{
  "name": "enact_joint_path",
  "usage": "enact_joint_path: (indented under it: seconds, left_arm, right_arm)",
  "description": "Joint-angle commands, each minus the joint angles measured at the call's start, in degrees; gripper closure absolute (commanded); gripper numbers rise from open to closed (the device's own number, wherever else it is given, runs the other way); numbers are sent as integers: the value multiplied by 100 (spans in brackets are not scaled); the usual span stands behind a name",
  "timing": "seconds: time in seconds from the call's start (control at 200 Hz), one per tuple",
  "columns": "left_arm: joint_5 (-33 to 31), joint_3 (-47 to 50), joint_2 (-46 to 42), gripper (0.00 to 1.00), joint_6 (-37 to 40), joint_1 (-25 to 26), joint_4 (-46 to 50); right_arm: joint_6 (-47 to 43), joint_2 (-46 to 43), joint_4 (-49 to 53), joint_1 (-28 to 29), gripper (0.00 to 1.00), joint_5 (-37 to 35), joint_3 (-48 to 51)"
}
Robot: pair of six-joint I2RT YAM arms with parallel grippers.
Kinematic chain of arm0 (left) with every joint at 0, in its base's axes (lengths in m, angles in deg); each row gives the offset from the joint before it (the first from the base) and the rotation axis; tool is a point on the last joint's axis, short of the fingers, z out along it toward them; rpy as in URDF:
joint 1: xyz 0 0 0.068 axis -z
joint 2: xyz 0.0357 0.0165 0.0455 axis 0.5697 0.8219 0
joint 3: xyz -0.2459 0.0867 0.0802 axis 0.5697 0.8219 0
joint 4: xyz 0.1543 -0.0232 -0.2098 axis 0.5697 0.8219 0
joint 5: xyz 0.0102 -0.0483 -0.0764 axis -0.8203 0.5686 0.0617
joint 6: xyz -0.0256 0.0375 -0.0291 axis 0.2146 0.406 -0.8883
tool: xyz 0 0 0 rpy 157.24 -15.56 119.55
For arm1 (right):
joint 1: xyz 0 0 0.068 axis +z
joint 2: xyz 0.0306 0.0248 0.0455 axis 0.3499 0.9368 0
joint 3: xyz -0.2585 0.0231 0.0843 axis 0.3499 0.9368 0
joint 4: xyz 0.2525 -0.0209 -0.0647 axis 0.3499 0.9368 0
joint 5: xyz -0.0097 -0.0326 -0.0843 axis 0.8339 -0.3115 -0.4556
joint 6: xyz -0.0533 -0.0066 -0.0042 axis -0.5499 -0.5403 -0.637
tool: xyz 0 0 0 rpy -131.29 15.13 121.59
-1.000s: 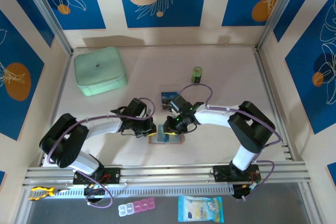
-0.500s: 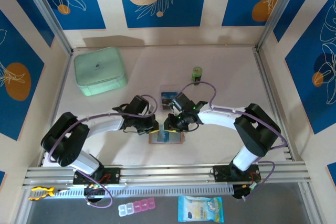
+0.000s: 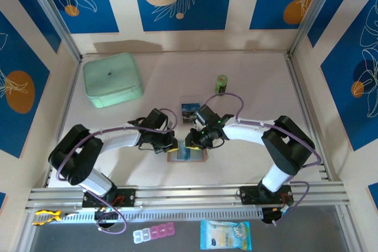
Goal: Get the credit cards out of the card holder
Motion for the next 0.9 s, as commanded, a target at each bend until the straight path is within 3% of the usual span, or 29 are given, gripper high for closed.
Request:
enact_joint_path:
  seconds: [0.0, 0.89]
  left_arm:
    - [-97, 39, -76, 100, 143, 45, 222]
    - [-149, 92, 120, 100, 170, 69, 352]
  right_arm:
    - [35, 101, -81, -30, 73, 197, 109]
    - [156, 213, -92, -44, 73, 220, 216]
